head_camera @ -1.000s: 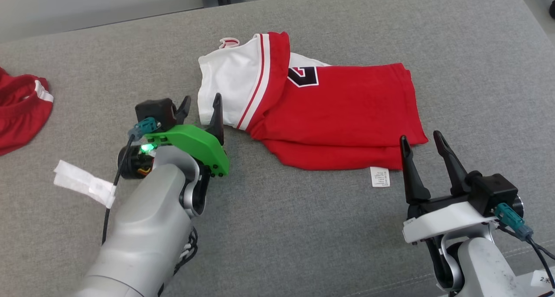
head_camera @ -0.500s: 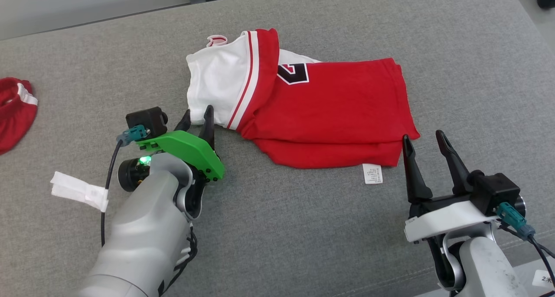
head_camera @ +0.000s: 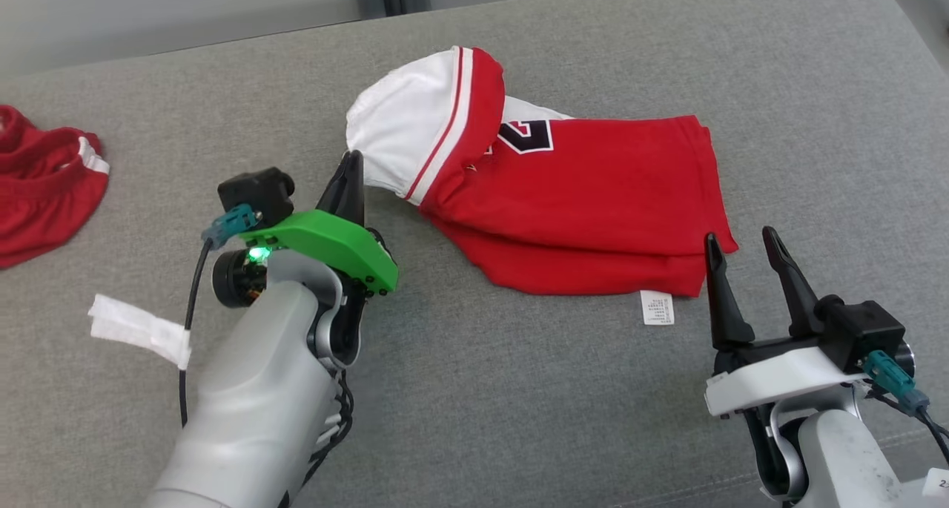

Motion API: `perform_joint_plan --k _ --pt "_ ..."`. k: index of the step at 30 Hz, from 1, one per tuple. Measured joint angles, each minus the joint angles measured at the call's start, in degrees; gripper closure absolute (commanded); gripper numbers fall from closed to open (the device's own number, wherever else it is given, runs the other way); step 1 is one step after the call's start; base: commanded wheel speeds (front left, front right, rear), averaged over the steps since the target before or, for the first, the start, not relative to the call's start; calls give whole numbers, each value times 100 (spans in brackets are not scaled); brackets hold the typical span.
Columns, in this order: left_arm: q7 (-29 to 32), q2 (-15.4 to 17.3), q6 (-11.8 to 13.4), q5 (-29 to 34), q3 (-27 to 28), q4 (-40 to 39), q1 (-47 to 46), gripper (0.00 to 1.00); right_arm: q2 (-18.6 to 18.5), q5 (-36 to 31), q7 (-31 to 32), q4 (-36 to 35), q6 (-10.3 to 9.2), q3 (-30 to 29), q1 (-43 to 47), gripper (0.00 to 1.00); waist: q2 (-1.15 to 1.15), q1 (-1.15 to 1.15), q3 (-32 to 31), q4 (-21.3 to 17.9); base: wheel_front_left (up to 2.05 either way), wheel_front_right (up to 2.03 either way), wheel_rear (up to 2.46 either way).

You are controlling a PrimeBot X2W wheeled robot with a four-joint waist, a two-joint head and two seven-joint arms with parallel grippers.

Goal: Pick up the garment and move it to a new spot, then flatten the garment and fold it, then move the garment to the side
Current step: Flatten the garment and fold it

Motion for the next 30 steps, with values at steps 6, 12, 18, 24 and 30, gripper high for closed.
perform_joint_plan --k 6,12,18,24,30 --pt "-1 143 180 793 713 -1239 918 100 -1 -57 0 1 0 -140 116 0 0 0 -176 237 0 0 0" --pt "-2 298 387 1514 1034 -2488 2100 100 0 -71 0 18 0 -163 247 0 0 0 -394 499 0 0 0" --pt "159 325 554 1729 722 -3073 3042 100 1 -73 0 20 0 -149 308 0 0 0 -546 696 0 0 0" --pt "352 197 494 1706 393 -2739 3187 100 2 -82 0 76 0 -76 302 0 0 0 -529 635 0 0 0" --pt "455 76 411 1626 131 -2149 3175 100 0 -132 0 202 0 -200 303 0 0 0 -469 464 0 0 0"
